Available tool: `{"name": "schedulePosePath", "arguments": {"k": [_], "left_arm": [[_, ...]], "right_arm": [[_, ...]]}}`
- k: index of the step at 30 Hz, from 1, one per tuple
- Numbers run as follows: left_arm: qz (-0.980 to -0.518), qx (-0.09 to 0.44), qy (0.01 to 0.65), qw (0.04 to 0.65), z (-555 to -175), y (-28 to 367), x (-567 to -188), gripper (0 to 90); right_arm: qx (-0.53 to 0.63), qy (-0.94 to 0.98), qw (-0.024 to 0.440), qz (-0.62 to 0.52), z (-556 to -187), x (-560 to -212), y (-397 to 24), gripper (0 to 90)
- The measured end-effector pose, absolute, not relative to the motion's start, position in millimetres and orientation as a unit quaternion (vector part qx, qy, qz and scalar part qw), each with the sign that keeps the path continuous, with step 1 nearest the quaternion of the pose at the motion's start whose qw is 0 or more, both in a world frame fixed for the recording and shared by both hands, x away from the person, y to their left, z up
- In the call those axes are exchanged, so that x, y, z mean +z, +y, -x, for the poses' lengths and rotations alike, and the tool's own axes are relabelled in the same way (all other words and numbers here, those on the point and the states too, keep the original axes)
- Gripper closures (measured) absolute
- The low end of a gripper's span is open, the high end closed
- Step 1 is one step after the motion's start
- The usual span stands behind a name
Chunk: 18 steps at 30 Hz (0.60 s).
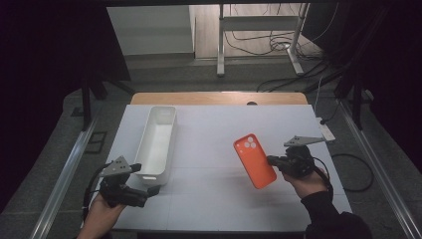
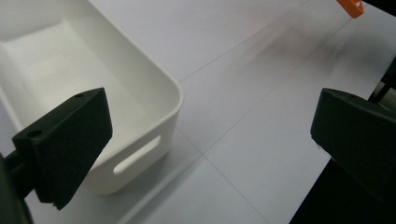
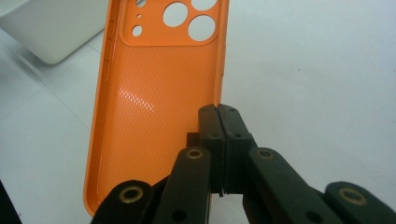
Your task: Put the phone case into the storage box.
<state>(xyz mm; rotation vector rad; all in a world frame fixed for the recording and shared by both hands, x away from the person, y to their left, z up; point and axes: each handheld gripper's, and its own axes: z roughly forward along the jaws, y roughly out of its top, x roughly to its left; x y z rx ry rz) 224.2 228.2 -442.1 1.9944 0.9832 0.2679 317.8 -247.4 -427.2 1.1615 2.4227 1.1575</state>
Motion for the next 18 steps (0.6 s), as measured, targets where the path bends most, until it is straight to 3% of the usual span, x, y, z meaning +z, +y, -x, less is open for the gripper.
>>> {"name": "schedulePosePath", "arguments": {"k": [18], "left_arm": [[-0.798,0.067,0.386,0.457,-256,204,-438,0.0]], "right_arm": [[0.406,0.82,0.12,-0.385,-313,-421,-242,88.7]]}}
